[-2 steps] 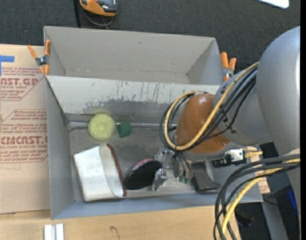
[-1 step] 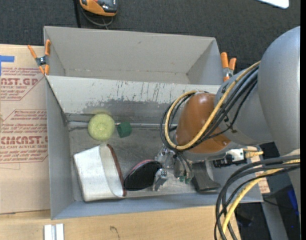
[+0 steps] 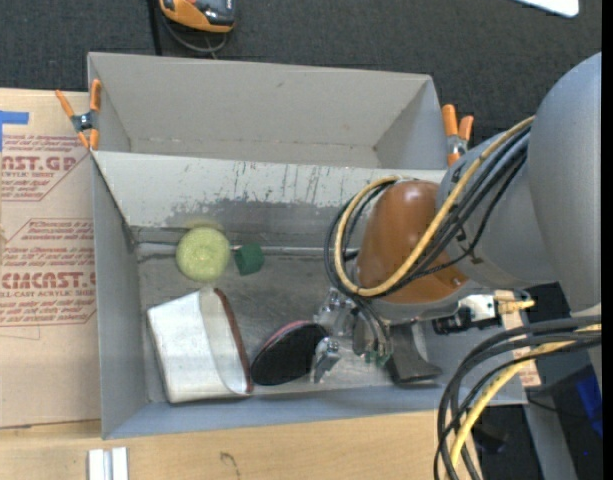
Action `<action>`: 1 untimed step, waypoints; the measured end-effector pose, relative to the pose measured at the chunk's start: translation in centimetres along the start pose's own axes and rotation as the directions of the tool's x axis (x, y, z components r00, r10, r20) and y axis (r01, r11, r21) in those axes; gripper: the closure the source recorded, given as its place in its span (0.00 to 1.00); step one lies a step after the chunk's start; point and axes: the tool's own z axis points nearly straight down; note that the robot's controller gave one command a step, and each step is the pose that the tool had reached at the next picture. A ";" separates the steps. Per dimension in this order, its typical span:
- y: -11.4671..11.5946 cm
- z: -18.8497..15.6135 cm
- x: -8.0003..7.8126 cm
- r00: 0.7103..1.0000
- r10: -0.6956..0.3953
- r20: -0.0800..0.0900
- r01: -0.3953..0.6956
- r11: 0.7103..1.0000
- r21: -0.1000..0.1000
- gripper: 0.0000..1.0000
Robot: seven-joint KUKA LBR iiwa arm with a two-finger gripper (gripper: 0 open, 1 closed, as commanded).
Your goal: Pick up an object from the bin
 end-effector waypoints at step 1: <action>0.0 -2.3 0.1 1.000 0.000 -0.002 0.000 1.000 0.000 1.00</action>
Offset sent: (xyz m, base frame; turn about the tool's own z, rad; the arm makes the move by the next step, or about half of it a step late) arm 0.0000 0.0000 0.0605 0.0000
